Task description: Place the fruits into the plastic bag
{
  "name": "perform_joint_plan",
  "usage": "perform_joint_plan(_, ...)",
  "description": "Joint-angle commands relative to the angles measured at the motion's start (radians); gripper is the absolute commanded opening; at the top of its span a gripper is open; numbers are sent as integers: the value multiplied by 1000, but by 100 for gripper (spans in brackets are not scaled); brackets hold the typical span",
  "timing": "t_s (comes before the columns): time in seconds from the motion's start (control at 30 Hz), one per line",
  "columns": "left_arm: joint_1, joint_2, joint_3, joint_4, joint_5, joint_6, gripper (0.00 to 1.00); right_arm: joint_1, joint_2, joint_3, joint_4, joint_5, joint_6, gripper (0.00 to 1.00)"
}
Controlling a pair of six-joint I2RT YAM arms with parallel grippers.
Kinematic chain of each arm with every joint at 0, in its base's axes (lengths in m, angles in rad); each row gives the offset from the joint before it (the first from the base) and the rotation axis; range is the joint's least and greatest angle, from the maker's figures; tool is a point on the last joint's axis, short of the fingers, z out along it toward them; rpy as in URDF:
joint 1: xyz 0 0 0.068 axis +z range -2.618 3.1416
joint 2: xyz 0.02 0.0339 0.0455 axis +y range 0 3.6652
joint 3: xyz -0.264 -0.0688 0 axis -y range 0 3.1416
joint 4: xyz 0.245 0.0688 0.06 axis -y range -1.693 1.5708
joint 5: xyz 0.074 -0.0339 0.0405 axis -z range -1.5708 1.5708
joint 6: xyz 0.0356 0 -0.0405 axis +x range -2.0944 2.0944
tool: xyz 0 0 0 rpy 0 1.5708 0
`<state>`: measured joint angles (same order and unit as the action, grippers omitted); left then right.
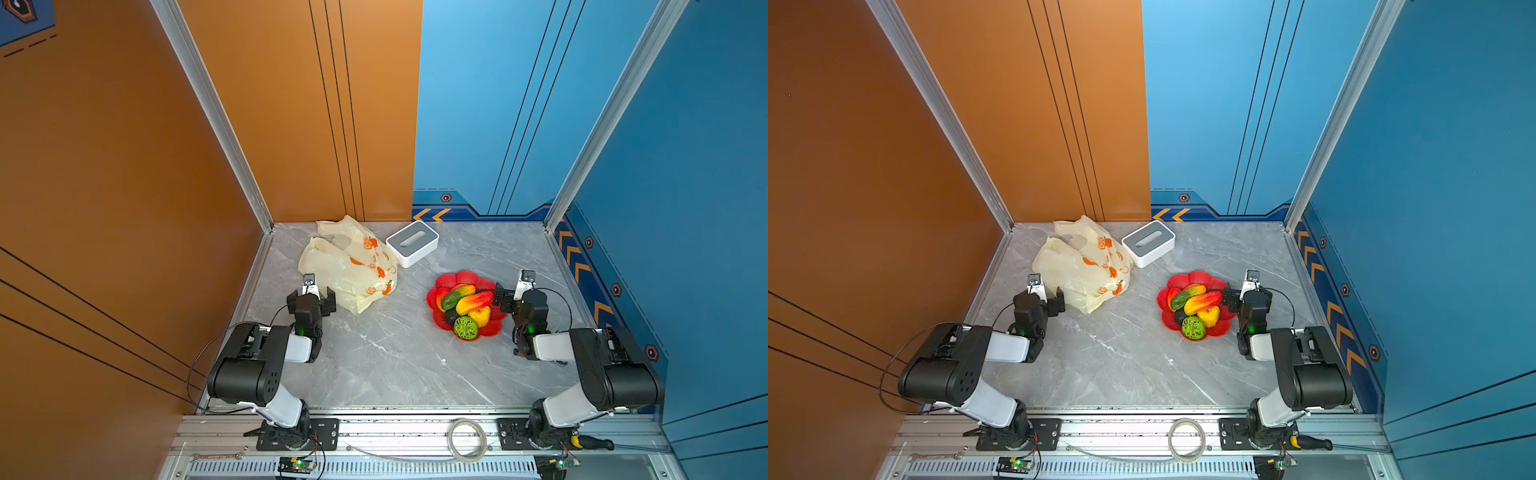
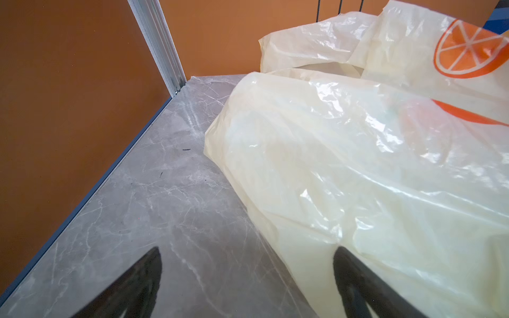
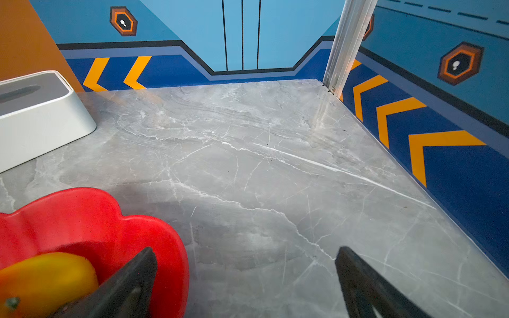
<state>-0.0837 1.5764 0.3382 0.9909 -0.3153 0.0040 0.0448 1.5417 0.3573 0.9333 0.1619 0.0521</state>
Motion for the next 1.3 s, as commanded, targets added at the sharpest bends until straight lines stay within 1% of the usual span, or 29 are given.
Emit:
perform_joint_plan(0.0, -2, -4, 16, 3, -15, 10, 98, -5, 6, 14, -16, 8, 9, 100)
perform_joint_plan(1.1, -1, -4, 15, 3, -13, 9, 98, -8, 6, 12, -16, 4, 10, 100)
perform_joint_plan(1.27, 10, -3, 18, -2, 2, 3, 98, -8, 6, 12, -16, 5, 10, 100)
